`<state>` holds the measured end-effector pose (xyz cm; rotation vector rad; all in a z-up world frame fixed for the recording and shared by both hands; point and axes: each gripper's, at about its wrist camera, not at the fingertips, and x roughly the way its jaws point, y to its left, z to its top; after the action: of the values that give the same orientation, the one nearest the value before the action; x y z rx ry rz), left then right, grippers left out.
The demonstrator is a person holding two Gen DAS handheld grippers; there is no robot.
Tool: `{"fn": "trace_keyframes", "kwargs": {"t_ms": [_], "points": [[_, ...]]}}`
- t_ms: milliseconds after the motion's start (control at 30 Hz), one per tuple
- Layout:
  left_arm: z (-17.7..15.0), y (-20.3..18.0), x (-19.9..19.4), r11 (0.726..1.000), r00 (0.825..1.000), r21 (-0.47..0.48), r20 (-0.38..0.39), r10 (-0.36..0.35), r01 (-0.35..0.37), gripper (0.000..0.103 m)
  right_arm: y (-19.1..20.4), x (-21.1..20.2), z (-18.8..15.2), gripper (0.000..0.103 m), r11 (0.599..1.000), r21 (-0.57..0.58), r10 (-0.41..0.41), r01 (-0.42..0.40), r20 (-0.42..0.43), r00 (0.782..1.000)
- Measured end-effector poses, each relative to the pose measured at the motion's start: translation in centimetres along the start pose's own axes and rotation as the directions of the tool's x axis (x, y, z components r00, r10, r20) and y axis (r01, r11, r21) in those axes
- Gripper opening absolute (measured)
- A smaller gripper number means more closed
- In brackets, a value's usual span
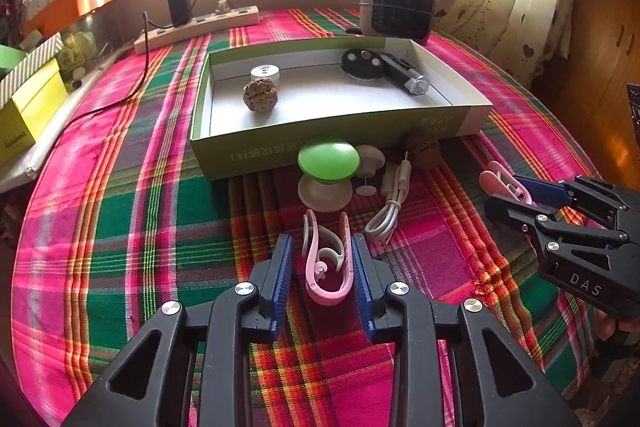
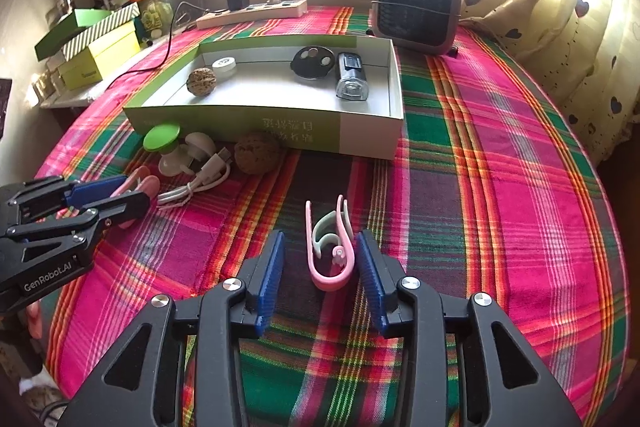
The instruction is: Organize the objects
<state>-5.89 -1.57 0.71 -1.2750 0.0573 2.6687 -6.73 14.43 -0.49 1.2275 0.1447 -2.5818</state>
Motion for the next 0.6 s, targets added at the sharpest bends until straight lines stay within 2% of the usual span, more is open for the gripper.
{"fn": "trace_keyframes", "kwargs": {"t_ms": [333,433,533,600], "points": [[-0.1,0.24,-0.03,1.0,1.0,-0.003,0.007,0.002,-0.002,0.021,-0.05,0.02,0.04,0.038,1.0,0.007,-0.011,0.011,0.0,1.0],[-0.08,0.37,-0.05,1.0,1.0,-0.014,0.009,-0.007,0.007,0.021,0.01,0.0,0.04,0.035,1.0,0.01,-0.015,0.015,0.001,1.0],[-0.07,0.37,-0.06,1.0,1.0,-0.014,0.01,-0.007,0.007,0.021,-0.08,-0.01,0.04,0.025,1.0,0.014,-0.018,0.018,0.003,1.0],[-0.08,0.37,-0.1,1.0,1.0,-0.015,0.011,-0.008,0.008,0.021,-0.12,0.02,0.03,0.025,1.0,0.015,-0.016,0.016,0.003,1.0]]}}
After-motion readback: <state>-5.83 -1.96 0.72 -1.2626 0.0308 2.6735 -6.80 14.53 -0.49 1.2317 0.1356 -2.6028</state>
